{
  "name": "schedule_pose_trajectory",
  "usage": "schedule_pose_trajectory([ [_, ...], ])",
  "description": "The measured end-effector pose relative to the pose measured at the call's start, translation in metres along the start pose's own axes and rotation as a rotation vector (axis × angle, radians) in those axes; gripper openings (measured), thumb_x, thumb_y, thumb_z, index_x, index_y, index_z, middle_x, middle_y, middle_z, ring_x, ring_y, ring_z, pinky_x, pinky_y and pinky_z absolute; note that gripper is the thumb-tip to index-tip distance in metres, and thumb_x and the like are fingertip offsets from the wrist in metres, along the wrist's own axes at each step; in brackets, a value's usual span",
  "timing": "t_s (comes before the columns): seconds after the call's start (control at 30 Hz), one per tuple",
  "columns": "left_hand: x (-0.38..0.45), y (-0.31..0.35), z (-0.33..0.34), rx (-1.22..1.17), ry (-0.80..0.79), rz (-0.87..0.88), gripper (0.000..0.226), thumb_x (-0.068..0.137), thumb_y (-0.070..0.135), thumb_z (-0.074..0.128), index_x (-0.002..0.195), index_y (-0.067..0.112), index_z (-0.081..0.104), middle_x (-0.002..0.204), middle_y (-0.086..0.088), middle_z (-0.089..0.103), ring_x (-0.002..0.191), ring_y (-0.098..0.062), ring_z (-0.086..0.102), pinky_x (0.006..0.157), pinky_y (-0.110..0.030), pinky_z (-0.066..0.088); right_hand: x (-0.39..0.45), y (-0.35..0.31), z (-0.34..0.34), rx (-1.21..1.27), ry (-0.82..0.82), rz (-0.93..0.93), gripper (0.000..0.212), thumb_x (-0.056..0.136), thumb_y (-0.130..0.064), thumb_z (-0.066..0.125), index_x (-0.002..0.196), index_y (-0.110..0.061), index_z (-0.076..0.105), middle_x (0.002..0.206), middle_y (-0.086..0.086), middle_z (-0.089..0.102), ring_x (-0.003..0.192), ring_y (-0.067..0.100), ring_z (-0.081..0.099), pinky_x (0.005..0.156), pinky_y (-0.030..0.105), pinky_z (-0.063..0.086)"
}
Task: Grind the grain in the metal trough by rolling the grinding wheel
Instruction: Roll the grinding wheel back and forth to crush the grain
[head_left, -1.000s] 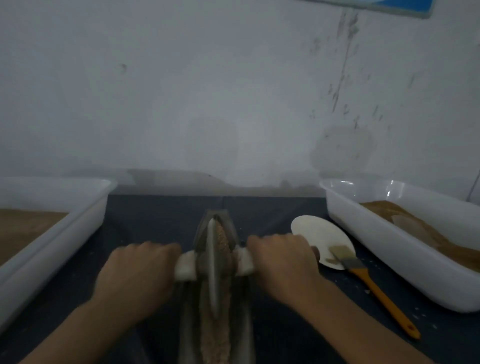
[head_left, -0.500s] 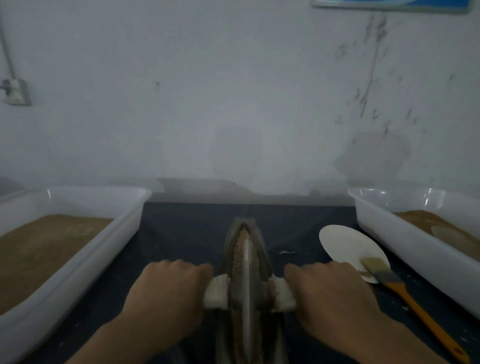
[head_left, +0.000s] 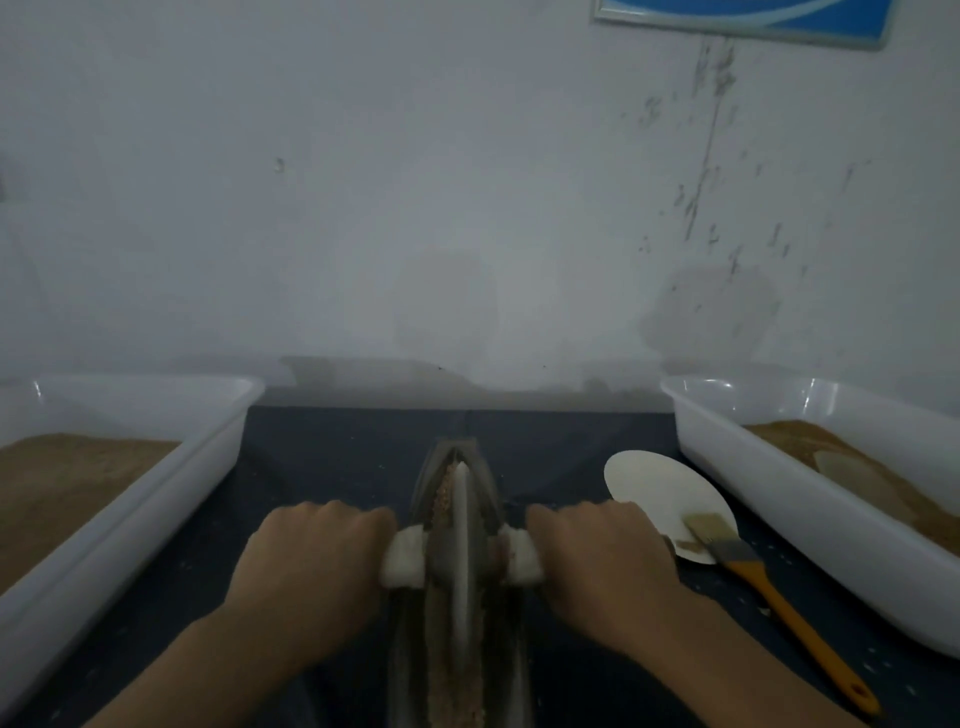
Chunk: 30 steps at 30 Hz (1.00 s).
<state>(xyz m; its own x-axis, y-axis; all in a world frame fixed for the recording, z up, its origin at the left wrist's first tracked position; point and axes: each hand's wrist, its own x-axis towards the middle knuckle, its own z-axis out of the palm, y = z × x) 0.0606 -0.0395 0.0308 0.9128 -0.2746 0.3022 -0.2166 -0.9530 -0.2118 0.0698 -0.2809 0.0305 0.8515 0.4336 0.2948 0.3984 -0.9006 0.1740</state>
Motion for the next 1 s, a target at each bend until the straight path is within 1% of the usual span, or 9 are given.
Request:
schedule_pose_trajectory([
  [0.07,-0.020,0.001,-0.009,-0.026,-0.063,0.021,0.028,0.082,0.053,0.049,0.077,0.038,0.026,0.073,0.014,0.038,0.068,-0.006,0.040,0.060,-0.026,0.027,-0.019,-0.008,-0.008,0.020,-0.040,-0.050,0.026,0.081,-0.037,0.060,0.081,-0.031,0.034,0.074,-0.006,0.053,0.060,0.019,0.048,0.054,0.030,0.031],
  [0.2,-0.032,0.002,-0.016,-0.009,-0.098,0.030,0.029,0.081,0.055,0.049,0.079,0.039,0.025,0.086,0.015,0.048,0.090,-0.006,0.055,0.064,-0.027,0.028,-0.031,-0.011,-0.017,-0.057,0.032,-0.078,0.025,0.068,-0.040,0.064,0.078,-0.028,0.043,0.068,-0.004,0.056,0.057,0.019,0.055,0.052,0.032,0.037],
  [0.3,-0.016,0.000,-0.005,0.006,-0.021,0.015,0.032,0.079,0.054,0.052,0.077,0.037,0.025,0.079,0.013,0.045,0.076,-0.009,0.052,0.061,-0.028,0.029,-0.018,-0.008,-0.013,-0.034,0.030,-0.026,0.025,0.074,-0.040,0.063,0.077,-0.030,0.040,0.072,-0.005,0.058,0.063,0.019,0.057,0.055,0.030,0.033],
  [0.37,0.001,-0.004,0.007,0.006,0.021,-0.005,0.031,0.079,0.052,0.054,0.078,0.037,0.027,0.073,0.012,0.040,0.065,-0.009,0.042,0.058,-0.028,0.029,0.000,-0.003,-0.006,-0.021,0.013,0.024,0.019,0.082,-0.039,0.058,0.084,-0.030,0.042,0.082,-0.005,0.061,0.072,0.021,0.059,0.059,0.031,0.032],
  [0.43,0.016,-0.007,0.014,0.001,0.076,-0.025,0.027,0.078,0.049,0.055,0.077,0.035,0.032,0.070,0.012,0.043,0.062,-0.010,0.045,0.056,-0.028,0.029,0.019,0.001,0.002,-0.020,0.024,0.040,0.019,0.083,-0.038,0.060,0.091,-0.028,0.046,0.087,-0.004,0.062,0.076,0.021,0.059,0.061,0.031,0.032],
  [0.53,0.026,-0.009,0.018,-0.010,0.090,-0.042,0.023,0.080,0.047,0.051,0.077,0.032,0.033,0.072,0.011,0.048,0.069,-0.012,0.056,0.055,-0.029,0.029,0.036,0.005,0.006,-0.053,0.055,0.018,0.022,0.082,-0.038,0.062,0.094,-0.024,0.050,0.086,-0.002,0.063,0.074,0.021,0.059,0.059,0.031,0.031],
  [0.73,-0.004,-0.007,0.007,-0.068,-0.062,0.000,0.027,0.079,0.055,0.051,0.072,0.039,0.031,0.069,0.013,0.038,0.068,-0.006,0.043,0.062,-0.026,0.031,0.000,-0.004,-0.009,0.010,-0.010,-0.063,0.015,0.084,-0.033,0.060,0.091,-0.026,0.049,0.084,-0.002,0.061,0.074,0.022,0.059,0.061,0.032,0.032],
  [0.87,-0.025,-0.003,-0.002,0.001,-0.107,-0.005,0.018,0.075,0.062,0.045,0.073,0.050,0.031,0.081,0.012,0.044,0.095,-0.007,0.057,0.066,-0.029,0.030,-0.024,-0.009,-0.016,0.050,-0.093,-0.073,0.026,0.082,-0.031,0.055,0.081,-0.029,0.029,0.087,0.002,0.059,0.077,0.029,0.058,0.060,0.036,0.028],
  [1.0,-0.016,-0.002,0.001,0.038,0.020,0.002,0.029,0.073,0.059,0.051,0.079,0.040,0.030,0.077,0.011,0.049,0.084,-0.008,0.060,0.060,-0.029,0.029,-0.016,-0.007,-0.010,0.044,-0.027,-0.032,0.025,0.082,-0.033,0.058,0.081,-0.030,0.033,0.083,-0.001,0.059,0.074,0.027,0.057,0.061,0.034,0.032],
])
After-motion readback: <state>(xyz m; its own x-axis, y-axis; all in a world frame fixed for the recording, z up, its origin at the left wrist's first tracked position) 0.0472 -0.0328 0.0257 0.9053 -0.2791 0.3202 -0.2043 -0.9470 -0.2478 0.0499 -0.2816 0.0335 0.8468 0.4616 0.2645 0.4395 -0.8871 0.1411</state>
